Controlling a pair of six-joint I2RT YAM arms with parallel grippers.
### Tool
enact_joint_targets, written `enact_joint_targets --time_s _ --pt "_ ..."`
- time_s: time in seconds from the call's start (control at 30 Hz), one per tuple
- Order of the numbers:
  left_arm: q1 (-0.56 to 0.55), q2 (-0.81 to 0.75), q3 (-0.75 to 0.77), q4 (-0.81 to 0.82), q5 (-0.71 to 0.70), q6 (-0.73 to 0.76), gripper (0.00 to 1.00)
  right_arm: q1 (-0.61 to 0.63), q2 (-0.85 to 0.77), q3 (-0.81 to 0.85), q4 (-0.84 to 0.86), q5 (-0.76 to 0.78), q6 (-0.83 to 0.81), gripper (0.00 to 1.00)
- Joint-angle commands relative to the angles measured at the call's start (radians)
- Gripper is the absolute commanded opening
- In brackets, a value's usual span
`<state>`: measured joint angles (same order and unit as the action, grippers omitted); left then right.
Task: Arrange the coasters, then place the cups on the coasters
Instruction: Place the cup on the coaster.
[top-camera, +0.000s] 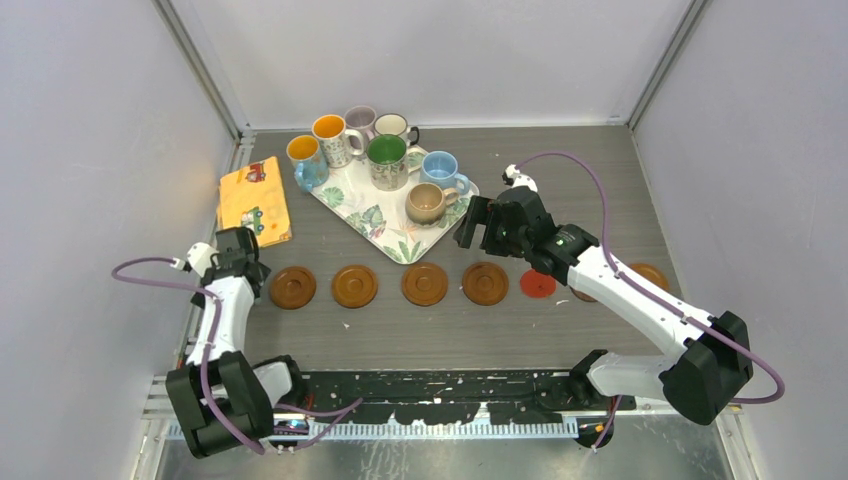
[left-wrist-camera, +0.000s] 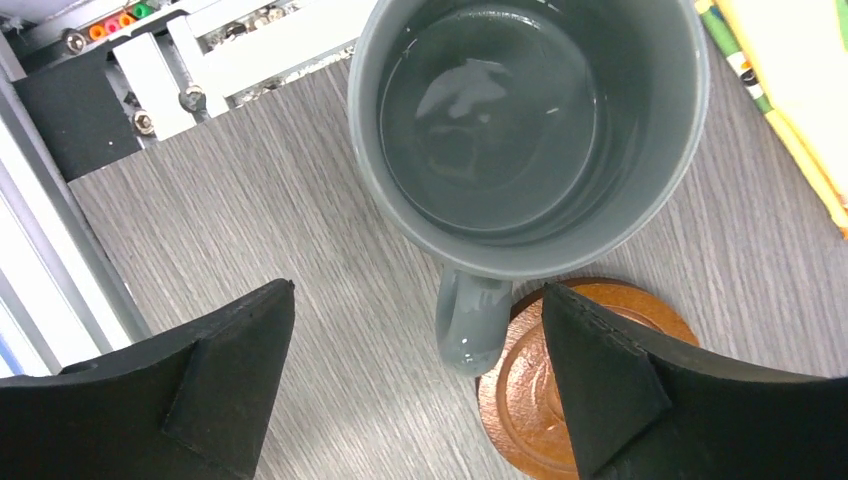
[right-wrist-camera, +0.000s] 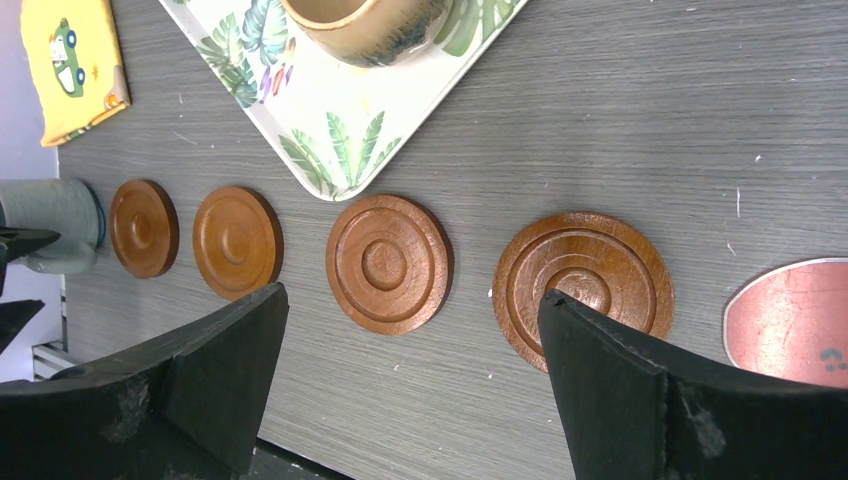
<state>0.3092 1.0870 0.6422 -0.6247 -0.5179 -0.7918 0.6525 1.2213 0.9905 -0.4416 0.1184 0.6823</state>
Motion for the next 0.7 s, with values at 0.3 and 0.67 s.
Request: enact_joint_targets --time_s 0.3,0.67 --pt "-0.004 -0.114 0.095 -0.145 -0.022 -0.027 1.0 0.005 -0.039 0.02 0.014 0.025 -0.021 1.0" --pt "-0.181 -0.17 0.181 -0.25 -0.149 -0.01 1.0 0.006 -0.029 0.017 0.009 0.013 -0.014 1.0"
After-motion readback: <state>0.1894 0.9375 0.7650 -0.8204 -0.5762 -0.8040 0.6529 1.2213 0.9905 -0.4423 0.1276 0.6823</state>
